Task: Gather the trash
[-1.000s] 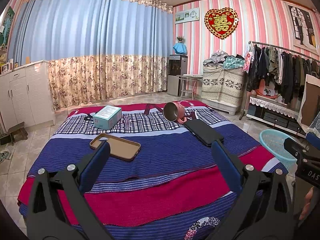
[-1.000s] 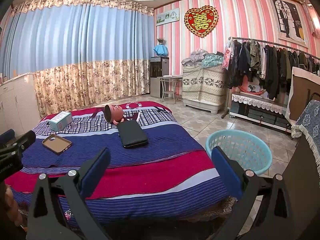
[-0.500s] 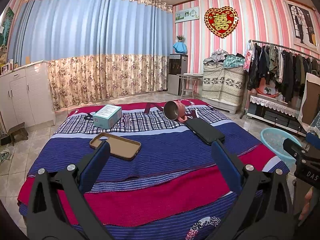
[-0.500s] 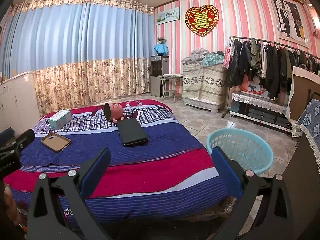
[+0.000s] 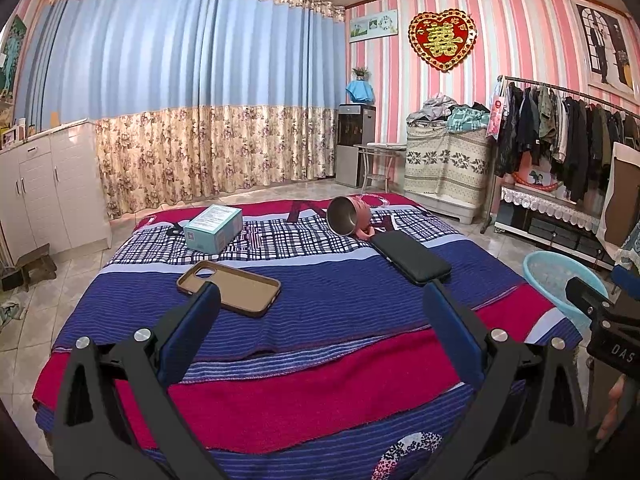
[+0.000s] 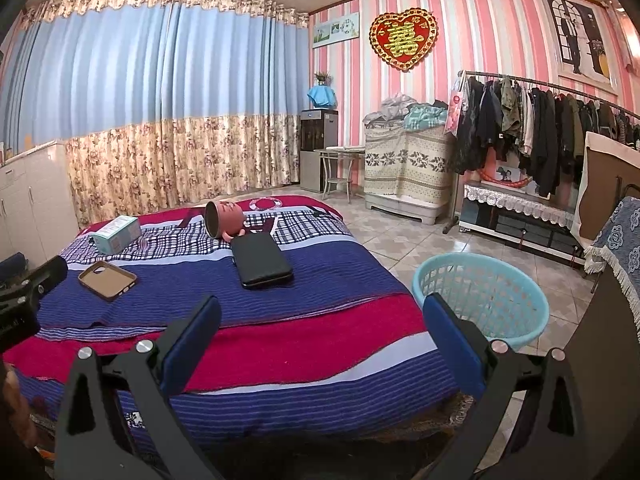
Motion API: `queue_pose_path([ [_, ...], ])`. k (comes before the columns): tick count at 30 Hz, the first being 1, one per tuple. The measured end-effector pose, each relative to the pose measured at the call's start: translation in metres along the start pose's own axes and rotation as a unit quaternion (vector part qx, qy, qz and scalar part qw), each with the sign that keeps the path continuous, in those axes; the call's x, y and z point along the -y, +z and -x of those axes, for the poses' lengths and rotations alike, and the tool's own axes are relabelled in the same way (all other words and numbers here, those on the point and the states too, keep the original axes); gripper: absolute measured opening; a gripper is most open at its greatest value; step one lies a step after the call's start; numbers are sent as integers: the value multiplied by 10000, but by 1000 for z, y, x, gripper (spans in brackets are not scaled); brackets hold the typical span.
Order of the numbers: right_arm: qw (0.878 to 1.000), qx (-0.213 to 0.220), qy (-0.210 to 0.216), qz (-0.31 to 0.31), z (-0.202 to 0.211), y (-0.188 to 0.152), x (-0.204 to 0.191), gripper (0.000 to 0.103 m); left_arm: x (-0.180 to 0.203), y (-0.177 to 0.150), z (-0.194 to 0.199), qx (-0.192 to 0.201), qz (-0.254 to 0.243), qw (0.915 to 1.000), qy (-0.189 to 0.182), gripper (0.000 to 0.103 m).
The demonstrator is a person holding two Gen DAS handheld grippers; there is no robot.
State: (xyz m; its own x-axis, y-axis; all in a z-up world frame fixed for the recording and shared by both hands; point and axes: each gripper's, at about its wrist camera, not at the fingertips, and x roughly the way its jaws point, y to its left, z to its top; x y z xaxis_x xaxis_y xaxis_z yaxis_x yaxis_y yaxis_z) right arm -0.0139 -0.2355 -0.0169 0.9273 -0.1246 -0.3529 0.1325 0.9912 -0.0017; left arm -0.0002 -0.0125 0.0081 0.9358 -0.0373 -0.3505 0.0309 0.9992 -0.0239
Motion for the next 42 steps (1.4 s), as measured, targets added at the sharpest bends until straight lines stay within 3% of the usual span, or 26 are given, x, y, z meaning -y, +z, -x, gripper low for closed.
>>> queue_pose_path([
  [42,10000,-17,-4,-11,-1,-3,0,98,1,-6,-7,-16,-11,10000,1,98],
])
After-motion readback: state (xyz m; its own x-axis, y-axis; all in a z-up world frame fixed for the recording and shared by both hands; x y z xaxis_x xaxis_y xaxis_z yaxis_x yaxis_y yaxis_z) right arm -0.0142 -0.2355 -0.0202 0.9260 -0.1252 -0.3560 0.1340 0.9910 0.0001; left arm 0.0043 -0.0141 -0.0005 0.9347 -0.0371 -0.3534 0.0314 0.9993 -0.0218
